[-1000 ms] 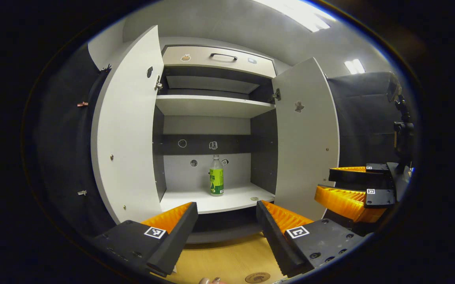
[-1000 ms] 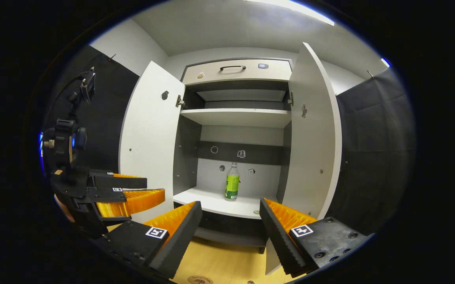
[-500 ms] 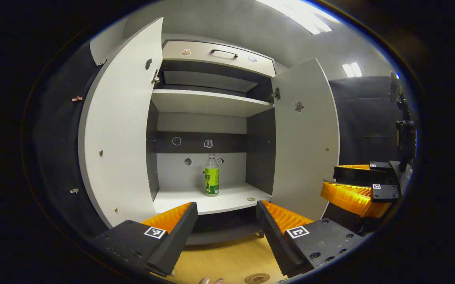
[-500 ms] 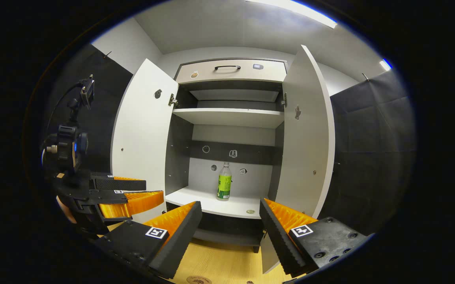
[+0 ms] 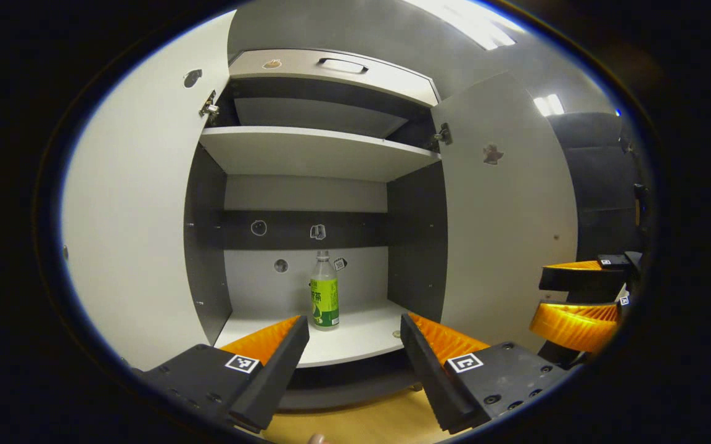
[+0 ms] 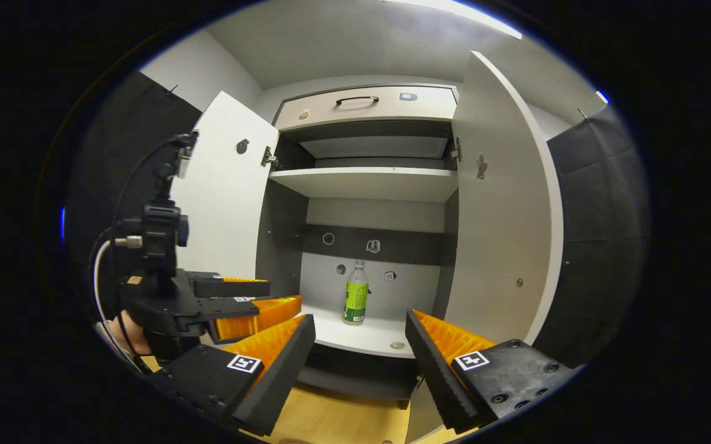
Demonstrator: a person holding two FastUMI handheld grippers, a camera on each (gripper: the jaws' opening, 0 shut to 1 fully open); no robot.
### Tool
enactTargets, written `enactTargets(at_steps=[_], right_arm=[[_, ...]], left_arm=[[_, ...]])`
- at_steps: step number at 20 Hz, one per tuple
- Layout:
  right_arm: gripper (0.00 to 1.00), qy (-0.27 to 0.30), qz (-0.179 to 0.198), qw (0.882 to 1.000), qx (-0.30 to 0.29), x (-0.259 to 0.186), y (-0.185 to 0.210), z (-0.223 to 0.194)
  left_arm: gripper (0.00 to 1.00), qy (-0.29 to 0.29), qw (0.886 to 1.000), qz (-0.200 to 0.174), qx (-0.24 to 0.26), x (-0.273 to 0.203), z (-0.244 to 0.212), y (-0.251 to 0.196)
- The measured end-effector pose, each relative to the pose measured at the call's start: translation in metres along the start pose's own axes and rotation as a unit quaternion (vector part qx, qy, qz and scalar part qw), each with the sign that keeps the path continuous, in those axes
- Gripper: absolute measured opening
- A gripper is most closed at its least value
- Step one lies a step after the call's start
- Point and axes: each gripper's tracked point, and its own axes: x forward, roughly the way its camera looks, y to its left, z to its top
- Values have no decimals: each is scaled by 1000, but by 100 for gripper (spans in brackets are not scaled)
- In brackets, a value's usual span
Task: Grasp the bottle in the cabinet with the left hand and place it on the coaster, then close the right door with the right hand and the left door with the left hand.
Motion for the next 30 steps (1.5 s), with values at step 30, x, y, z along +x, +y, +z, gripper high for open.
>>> enactTargets(at_steps=[30], right_arm=[[98,-31,57,996,-55,92,-21,-15]], left_arm=[[95,6,997,67,37,257,-57,58]])
